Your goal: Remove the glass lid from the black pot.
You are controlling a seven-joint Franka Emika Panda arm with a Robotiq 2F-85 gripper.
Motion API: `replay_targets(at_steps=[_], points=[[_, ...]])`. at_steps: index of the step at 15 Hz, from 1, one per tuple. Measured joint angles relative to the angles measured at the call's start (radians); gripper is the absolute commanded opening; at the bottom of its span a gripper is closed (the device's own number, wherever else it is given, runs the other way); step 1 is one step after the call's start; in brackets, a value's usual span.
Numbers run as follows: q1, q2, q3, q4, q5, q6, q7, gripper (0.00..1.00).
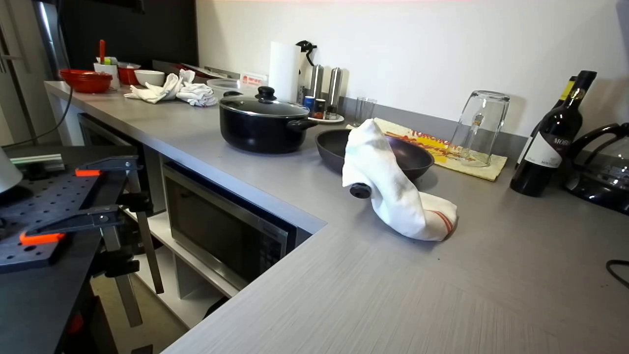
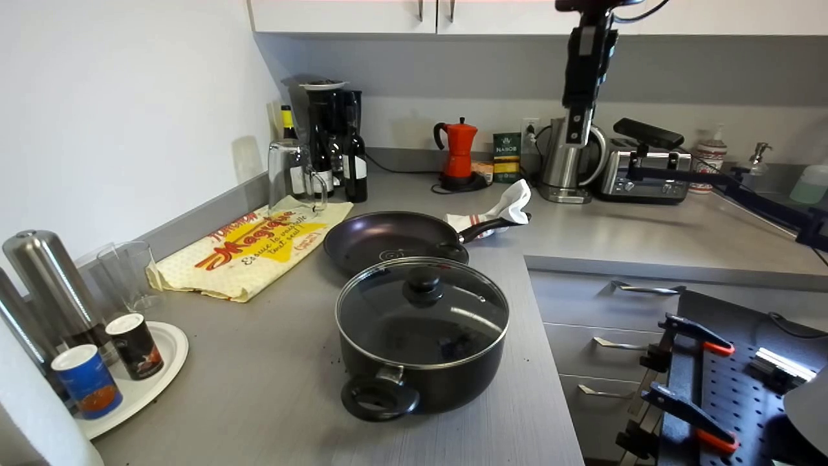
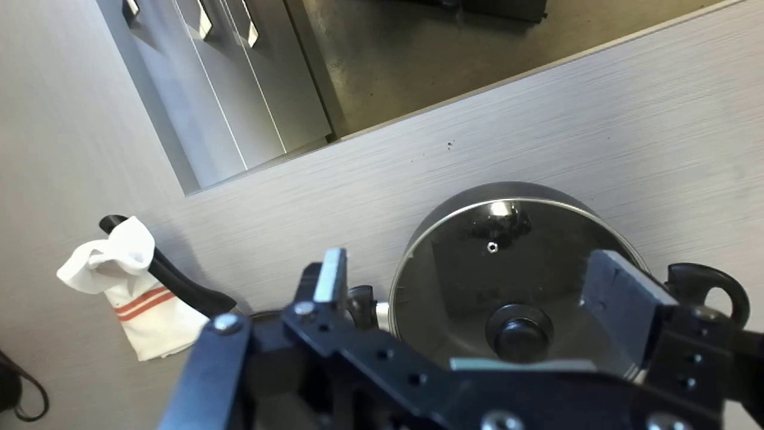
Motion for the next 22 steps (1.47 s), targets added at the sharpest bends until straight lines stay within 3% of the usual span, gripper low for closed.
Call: replay_targets(at_steps=[7, 22], points=[[0.001, 0.224, -0.013, 0.051, -0.036, 0.132, -0.03, 1.0], [0.083, 0.661, -0.021, 0.301, -0.045, 0.265, -0.113, 1.0]])
